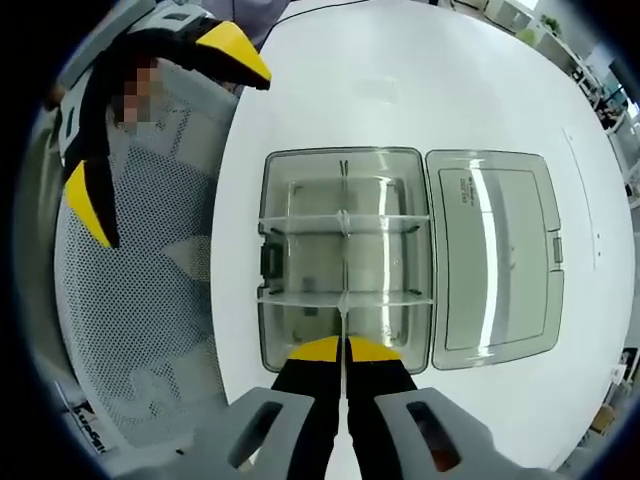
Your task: Insert the divider into the dual guide fixture by aligning both edges with the guide slots and pushing it downward to the bottom, including one-sided entry, uneven engagement, binding, and posture correction.
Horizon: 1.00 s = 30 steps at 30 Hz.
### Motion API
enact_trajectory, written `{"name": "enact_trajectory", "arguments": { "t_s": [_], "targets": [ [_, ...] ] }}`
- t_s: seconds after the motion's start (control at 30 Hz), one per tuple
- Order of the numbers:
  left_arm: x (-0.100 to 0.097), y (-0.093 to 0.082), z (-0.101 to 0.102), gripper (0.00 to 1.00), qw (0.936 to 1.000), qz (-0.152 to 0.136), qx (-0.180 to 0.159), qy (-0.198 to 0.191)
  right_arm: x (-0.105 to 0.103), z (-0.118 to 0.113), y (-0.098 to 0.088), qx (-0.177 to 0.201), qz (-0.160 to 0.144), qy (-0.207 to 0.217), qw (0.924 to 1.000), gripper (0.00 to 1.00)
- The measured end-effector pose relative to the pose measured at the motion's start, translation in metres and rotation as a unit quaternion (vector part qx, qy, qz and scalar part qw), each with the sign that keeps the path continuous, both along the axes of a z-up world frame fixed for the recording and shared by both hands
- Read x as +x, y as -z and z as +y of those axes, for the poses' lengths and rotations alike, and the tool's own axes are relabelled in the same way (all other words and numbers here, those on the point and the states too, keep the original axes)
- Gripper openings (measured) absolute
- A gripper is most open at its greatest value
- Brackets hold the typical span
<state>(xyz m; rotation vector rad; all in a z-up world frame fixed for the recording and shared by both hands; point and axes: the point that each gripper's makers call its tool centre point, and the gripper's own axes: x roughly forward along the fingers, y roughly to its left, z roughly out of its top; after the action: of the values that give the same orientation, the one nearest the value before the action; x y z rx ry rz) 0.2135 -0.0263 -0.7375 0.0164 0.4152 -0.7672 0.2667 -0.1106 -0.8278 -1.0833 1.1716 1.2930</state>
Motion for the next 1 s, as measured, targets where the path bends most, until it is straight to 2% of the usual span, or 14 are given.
{"name": "enact_trajectory", "arguments": {
  "t_s": [1.0],
  "targets": [
    [0.0,0.004,0.001,0.58,1.0,0.007,0.0,0.001,-0.002,0.001,0.013,-0.009,-0.003,-0.004,0.9999,0.0]
  ]
}}
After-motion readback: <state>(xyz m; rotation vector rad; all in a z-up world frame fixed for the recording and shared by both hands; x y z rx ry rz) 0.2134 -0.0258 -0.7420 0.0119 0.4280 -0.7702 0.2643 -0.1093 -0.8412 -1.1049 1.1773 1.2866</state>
